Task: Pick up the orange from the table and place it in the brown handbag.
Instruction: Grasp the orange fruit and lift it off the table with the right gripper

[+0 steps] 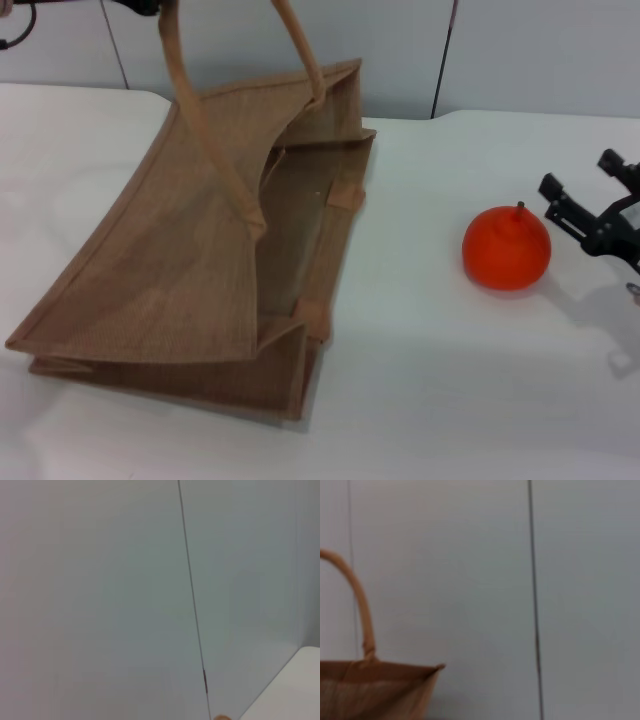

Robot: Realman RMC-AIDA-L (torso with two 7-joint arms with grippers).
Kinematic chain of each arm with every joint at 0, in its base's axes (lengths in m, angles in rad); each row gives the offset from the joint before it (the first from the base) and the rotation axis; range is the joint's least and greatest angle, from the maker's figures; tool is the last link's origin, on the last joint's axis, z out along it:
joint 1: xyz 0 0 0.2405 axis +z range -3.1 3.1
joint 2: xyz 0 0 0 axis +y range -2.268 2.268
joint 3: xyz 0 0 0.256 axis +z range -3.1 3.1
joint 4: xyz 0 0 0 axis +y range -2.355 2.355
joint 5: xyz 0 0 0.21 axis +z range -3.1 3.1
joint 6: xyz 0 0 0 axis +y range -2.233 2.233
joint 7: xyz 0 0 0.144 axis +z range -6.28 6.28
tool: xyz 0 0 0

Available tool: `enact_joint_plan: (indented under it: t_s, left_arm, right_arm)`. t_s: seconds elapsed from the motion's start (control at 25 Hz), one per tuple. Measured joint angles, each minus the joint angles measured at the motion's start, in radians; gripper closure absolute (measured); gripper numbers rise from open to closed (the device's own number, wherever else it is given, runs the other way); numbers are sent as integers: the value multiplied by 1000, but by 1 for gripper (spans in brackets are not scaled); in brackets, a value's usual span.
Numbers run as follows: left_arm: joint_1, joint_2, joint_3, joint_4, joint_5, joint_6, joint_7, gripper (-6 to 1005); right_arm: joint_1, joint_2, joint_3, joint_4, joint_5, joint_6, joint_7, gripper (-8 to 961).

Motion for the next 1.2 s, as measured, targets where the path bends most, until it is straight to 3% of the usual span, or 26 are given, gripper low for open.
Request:
enact_joint_plan:
  t_s: [0.2, 0.64, 1.2]
  left_arm:
    - [-17, 1, 0, 2, 1, -5, 0, 879]
    - [-42, 7, 0, 2, 24, -12, 0, 879]
    - [-46, 7, 0, 8, 25, -12, 1, 878]
  right_arm:
    - [17, -6, -80, 11, -1, -53, 61, 78]
    - [29, -4, -148, 18, -12, -66, 128, 76]
    - [34, -3, -165, 17, -12, -130, 136, 75]
